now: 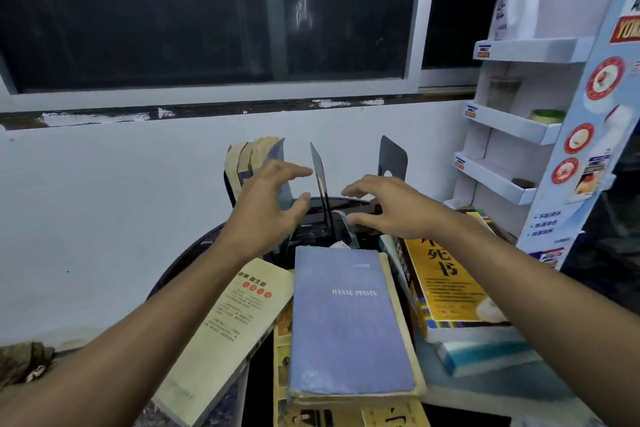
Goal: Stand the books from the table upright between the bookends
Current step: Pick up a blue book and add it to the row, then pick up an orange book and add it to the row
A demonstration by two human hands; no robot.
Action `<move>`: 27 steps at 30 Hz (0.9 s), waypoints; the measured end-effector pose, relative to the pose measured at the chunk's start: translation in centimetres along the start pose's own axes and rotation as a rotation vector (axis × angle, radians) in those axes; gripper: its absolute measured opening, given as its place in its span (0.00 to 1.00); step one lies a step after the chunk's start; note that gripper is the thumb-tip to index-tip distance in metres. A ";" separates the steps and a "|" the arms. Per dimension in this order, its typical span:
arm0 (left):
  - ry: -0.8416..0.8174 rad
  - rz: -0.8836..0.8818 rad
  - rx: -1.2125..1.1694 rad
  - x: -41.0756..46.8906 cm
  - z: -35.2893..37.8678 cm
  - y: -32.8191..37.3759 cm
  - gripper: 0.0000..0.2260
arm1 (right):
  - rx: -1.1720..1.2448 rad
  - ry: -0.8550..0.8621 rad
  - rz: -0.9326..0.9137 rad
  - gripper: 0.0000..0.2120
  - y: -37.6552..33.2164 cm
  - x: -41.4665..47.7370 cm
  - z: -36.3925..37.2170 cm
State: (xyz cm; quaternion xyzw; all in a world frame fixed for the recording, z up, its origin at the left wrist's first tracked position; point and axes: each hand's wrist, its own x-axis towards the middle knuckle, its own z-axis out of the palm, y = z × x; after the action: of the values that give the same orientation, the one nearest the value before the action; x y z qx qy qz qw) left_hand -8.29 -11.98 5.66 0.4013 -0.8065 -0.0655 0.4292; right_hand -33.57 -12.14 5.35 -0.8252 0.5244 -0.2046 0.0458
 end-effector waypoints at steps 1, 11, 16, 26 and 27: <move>-0.032 -0.002 -0.003 0.1 0.6 0.5 0.15 | -0.016 -0.002 0.019 0.22 0.7 -0.8 -0.4; -0.407 -0.060 -0.008 1.9 7.6 4.2 0.20 | -0.045 -0.024 0.276 0.23 8.0 -9.8 -4.3; -0.600 -0.105 0.061 3.1 10.9 5.4 0.24 | -0.045 0.029 0.352 0.20 11.3 -13.8 -4.8; -0.850 -0.259 0.053 4.9 13.9 4.9 0.31 | -0.017 0.015 0.485 0.35 15.0 -14.6 -4.7; -0.863 -0.260 0.061 5.0 14.0 4.8 0.34 | 0.007 0.011 0.494 0.33 15.0 -14.4 -4.7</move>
State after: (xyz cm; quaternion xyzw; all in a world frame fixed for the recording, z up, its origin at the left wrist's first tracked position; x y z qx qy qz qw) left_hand -23.08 -15.69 2.30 0.4477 -0.8561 -0.2565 0.0300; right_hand -53.39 -5.43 1.06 -0.6705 0.7099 -0.1937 0.0944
